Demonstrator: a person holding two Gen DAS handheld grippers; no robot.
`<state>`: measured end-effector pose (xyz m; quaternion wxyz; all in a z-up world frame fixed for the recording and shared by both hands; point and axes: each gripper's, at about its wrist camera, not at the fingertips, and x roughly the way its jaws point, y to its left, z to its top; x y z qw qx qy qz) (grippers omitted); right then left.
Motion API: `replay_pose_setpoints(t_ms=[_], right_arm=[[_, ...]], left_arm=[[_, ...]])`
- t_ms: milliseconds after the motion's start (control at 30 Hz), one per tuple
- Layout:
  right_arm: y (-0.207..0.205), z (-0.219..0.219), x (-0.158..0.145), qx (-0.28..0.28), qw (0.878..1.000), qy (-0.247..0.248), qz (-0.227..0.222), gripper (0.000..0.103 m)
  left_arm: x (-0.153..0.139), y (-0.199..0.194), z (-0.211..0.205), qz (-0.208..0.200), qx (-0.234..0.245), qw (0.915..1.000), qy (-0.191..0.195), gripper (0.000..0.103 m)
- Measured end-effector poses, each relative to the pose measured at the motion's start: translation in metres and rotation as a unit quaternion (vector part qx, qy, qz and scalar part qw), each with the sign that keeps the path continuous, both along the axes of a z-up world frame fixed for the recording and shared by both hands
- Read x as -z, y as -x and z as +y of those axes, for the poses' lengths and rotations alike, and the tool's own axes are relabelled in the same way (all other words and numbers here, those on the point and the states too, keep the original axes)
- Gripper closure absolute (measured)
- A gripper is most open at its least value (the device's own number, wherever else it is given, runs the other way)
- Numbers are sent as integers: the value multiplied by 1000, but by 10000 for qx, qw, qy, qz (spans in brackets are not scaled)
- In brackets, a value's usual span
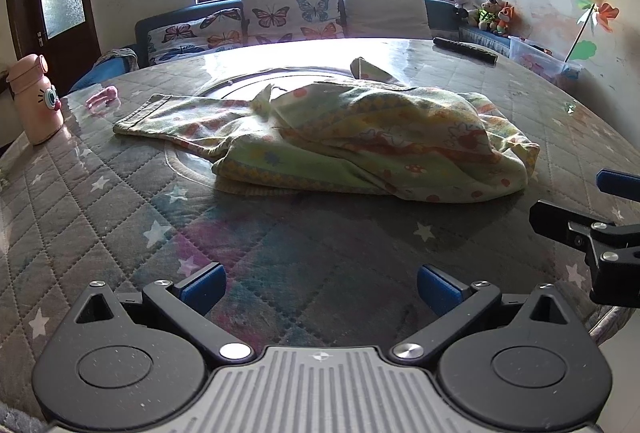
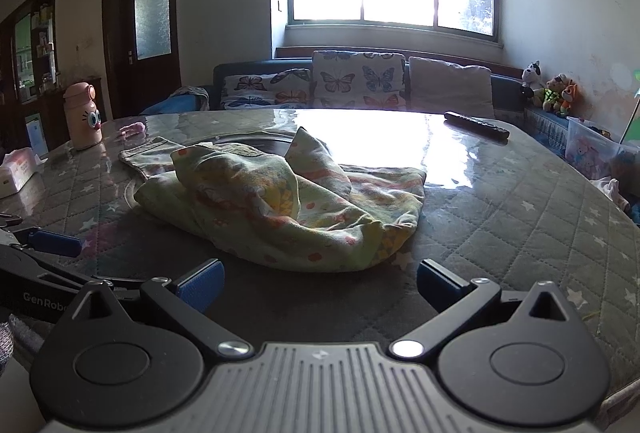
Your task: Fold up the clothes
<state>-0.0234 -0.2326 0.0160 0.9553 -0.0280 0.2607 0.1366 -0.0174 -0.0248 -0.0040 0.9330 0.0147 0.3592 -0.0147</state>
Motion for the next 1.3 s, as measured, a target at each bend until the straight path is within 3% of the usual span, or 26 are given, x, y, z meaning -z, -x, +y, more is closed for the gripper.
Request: replay_pose_setpoints(t_ms=[1300], right_arm=[[-21, 9, -6, -206, 9997, -85, 62, 0]], left_arm=[[-8, -17, 5, 144, 5, 9999, -49, 0]])
